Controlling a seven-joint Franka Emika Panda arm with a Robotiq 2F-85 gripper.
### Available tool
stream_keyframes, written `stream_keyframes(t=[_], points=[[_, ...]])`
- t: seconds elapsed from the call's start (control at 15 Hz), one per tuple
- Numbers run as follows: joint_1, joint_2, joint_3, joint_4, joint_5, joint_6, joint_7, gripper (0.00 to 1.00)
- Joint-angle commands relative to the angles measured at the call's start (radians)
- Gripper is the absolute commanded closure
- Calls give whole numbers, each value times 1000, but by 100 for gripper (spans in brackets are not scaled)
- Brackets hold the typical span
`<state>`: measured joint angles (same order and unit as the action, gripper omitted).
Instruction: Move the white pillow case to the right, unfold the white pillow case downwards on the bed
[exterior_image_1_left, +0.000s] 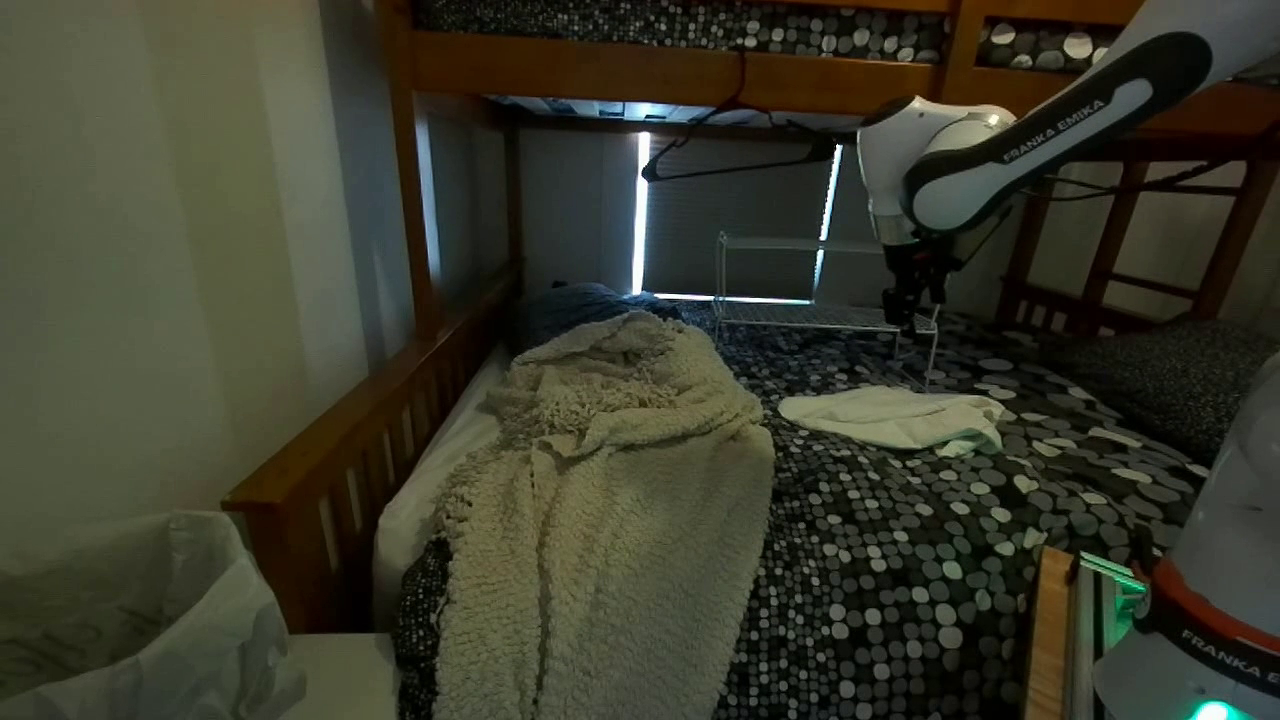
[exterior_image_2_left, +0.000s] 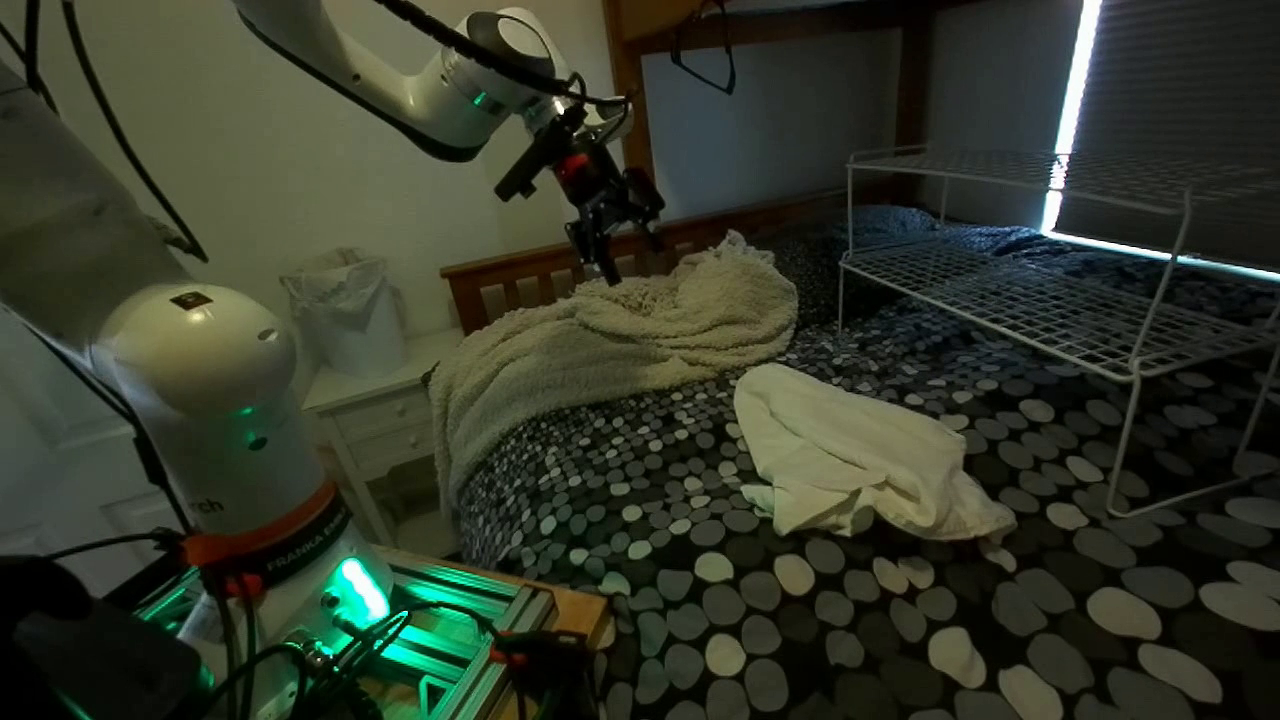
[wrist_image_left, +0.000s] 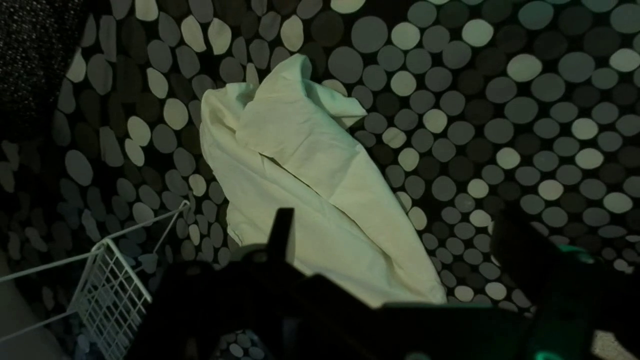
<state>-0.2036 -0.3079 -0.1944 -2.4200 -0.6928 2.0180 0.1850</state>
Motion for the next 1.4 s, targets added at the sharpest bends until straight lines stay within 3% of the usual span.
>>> stream_keyframes(t=[0.0, 0.2, 0.53, 0.8, 1.0, 1.07, 1.33], points=[[-10, 0, 10, 1, 4, 0, -3, 0], [-18, 28, -31, 11, 42, 28, -84, 0], [-114, 181, -203, -9, 146, 184, -296, 0], [-203, 406, -311, 42, 399, 362, -573, 0], [-292, 569, -284, 97, 611, 512, -814, 0], [-271, 447, -291, 29, 488, 466, -688, 0], [-286, 486, -278, 51, 502, 482, -703, 0]])
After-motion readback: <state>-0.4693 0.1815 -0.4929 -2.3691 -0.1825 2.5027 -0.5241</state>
